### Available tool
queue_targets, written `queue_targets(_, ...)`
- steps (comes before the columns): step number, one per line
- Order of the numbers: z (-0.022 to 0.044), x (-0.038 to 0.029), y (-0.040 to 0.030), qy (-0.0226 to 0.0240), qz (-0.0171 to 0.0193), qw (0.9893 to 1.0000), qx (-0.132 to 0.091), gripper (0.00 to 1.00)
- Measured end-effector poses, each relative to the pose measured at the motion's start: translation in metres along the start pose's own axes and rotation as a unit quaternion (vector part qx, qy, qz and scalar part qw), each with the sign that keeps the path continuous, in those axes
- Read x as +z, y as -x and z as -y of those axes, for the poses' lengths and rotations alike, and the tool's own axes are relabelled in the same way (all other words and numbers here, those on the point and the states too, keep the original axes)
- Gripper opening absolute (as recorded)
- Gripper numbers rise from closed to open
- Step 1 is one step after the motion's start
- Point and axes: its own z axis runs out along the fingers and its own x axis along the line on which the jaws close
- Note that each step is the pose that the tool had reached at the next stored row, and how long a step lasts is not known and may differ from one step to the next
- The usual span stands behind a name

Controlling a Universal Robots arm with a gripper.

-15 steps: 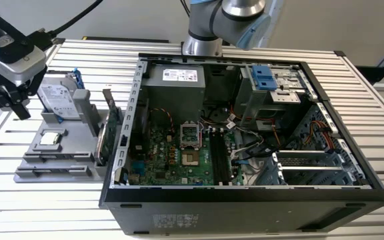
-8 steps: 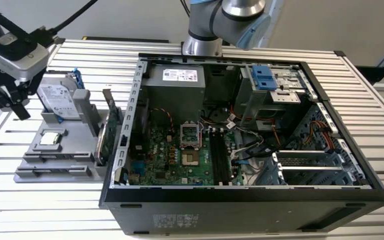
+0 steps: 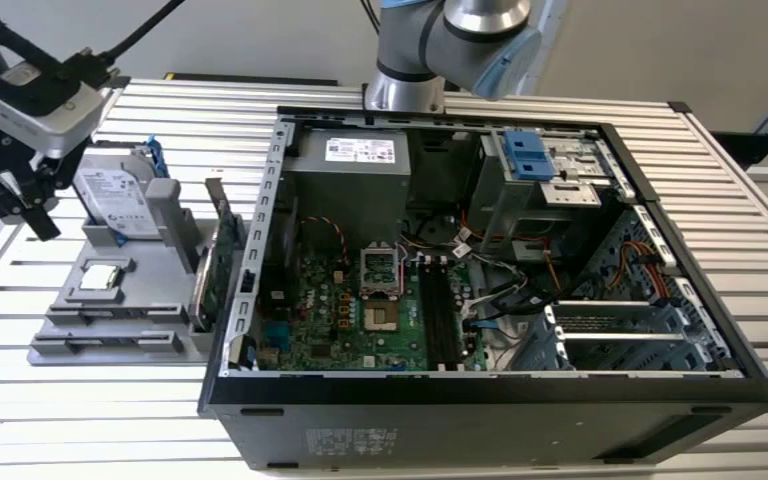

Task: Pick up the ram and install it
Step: 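Pick up the ram and move it above insertion slot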

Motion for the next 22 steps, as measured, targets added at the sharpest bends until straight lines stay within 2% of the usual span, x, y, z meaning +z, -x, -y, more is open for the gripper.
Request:
queue_targets(11,0.0000,0.0000,0.0000,-0.0004,-0.0027,0.9992,-0.041,0.00)
queue_targets(18,-0.0001,0.0000,0.0000,-0.0007,-0.0043,0.9980,-0.063,0.00)
queue_targets(22,-0.0003,0.0000,-0.0001,-0.0009,-0.0053,0.9970,-0.077,0.00)
